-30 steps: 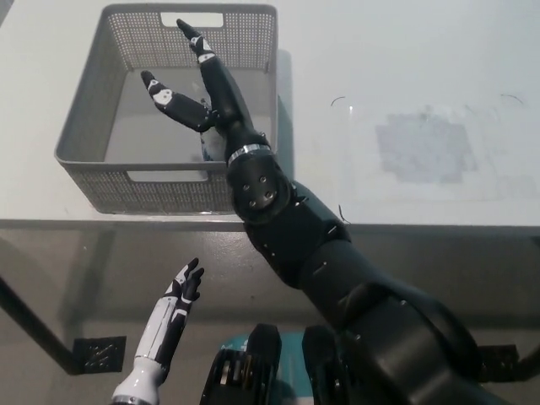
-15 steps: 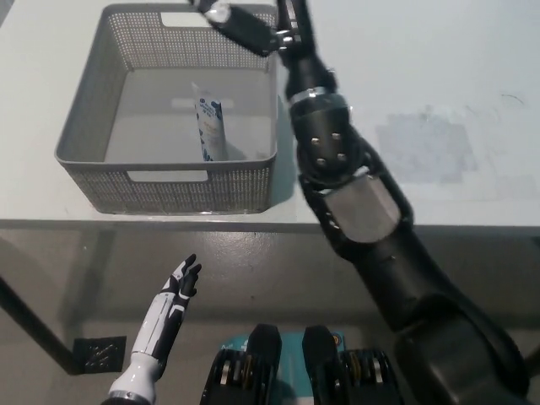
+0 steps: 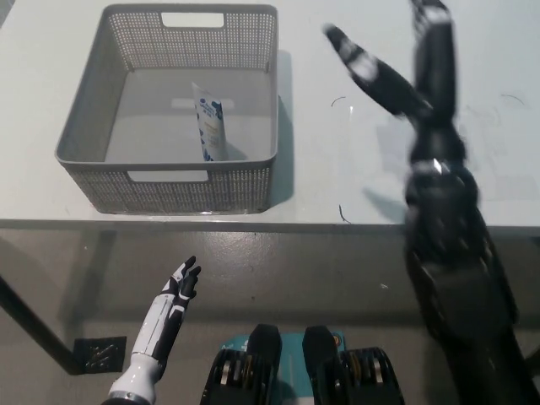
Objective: Use the right hand to pick up a shampoo and place it into a container on the left side
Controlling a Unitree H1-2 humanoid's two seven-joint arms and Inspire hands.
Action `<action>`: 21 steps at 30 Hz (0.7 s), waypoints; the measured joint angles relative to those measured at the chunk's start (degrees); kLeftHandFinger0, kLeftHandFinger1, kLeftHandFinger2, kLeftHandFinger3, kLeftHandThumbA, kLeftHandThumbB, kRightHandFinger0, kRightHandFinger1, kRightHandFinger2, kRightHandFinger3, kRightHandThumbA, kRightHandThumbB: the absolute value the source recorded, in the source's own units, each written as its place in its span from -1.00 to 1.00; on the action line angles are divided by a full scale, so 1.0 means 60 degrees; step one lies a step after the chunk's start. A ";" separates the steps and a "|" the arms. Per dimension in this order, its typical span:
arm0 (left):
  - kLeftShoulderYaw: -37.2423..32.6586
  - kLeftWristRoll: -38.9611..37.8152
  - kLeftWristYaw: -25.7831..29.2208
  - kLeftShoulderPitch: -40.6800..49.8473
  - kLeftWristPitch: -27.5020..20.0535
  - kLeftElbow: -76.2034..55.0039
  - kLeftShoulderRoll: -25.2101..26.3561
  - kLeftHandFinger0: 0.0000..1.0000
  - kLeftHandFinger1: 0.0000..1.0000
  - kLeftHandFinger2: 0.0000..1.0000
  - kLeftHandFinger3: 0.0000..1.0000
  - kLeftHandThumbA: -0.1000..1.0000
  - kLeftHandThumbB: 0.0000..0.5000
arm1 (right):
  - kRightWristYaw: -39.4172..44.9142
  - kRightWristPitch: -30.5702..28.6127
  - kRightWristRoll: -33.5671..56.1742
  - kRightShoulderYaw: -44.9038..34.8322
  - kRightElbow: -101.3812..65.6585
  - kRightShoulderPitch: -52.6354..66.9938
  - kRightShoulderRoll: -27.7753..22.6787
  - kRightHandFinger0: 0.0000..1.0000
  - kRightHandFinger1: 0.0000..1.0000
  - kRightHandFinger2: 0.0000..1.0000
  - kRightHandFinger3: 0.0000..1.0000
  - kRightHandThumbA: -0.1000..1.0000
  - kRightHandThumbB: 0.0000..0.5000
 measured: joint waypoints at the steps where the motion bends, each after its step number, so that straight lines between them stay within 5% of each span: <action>1: -0.0001 -0.0001 -0.0001 0.0000 0.0000 0.0001 0.0000 1.00 1.00 1.00 1.00 1.00 -0.52 | 0.0041 0.0045 0.0045 -0.0020 -0.0371 0.0375 -0.0075 1.00 1.00 1.00 1.00 0.75 0.08; 3: -0.0004 -0.0004 -0.0009 0.0015 0.0000 0.0001 0.0001 1.00 1.00 1.00 1.00 1.00 -0.50 | 0.0129 0.0100 0.0127 -0.0045 -0.1030 0.1271 -0.0232 1.00 1.00 1.00 1.00 0.92 0.27; 10: -0.0009 -0.0028 -0.0034 0.0157 -0.0020 0.0189 0.0040 1.00 1.00 1.00 1.00 1.00 -0.47 | 0.0673 0.0061 0.0770 -0.0178 -0.1617 0.4386 -0.0738 1.00 1.00 1.00 1.00 0.90 0.21; 21: 0.0032 -0.0072 -0.0031 0.0155 -0.0062 0.0541 0.0055 1.00 1.00 1.00 1.00 1.00 -0.56 | 0.1177 -0.0329 0.1470 -0.0508 0.0747 0.4680 -0.0562 1.00 1.00 1.00 1.00 0.69 0.07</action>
